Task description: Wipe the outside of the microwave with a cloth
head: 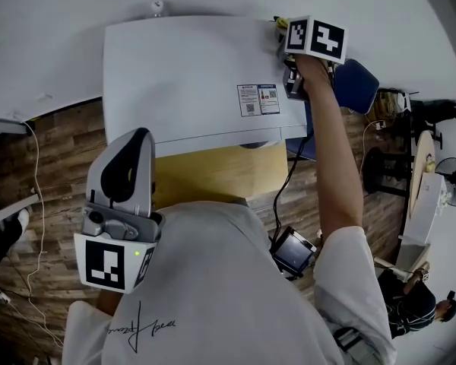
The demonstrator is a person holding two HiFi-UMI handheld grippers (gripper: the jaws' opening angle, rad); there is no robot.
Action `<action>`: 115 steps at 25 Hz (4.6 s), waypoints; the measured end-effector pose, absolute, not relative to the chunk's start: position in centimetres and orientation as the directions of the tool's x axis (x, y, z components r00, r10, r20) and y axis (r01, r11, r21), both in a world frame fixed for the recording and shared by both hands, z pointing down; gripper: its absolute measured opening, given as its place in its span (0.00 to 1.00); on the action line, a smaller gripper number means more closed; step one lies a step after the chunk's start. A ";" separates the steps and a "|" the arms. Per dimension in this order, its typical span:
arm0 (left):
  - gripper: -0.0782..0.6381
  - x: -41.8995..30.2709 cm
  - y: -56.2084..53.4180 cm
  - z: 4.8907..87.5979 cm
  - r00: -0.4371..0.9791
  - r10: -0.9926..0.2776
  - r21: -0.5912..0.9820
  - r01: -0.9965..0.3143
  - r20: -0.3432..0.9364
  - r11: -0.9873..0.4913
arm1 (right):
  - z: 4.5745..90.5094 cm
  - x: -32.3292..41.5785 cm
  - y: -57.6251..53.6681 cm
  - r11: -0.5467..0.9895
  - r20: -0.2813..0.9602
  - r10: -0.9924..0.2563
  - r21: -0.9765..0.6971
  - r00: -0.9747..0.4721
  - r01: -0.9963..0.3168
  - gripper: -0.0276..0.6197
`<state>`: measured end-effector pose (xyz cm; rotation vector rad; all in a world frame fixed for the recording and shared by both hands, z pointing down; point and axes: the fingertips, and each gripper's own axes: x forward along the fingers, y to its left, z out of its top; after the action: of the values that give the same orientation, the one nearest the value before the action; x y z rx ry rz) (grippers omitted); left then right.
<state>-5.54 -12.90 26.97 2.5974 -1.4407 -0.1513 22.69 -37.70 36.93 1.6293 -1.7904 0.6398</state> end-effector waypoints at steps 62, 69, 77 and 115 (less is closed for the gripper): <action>0.11 -8.5 -10.5 25.5 0.478 -0.876 0.201 -0.855 -0.053 -0.479 | 36.9 -0.7 -34.9 0.398 0.696 -0.629 -0.095 -0.347 -0.912 0.23; 0.11 -8.9 -9.9 25.2 0.458 -0.887 0.196 -0.867 -0.053 -0.459 | 36.8 -4.2 -34.3 0.438 0.684 -0.596 -0.162 -0.421 -0.884 0.23; 0.11 -8.8 -9.1 25.1 0.450 -0.891 0.189 -0.872 -0.050 -0.451 | 36.8 -8.3 -33.8 0.480 0.661 -0.593 -0.168 -0.460 -0.861 0.23; 0.11 -4.8 -8.4 25.8 0.530 -0.848 0.198 -0.829 -0.019 -0.522 | 31.9 20.7 -32.0 0.213 0.621 -0.771 0.040 -0.143 -0.976 0.23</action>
<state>-4.77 -8.36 25.77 2.6002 -1.4383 -0.1688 20.69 -31.96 31.90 1.6117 -1.9726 0.5167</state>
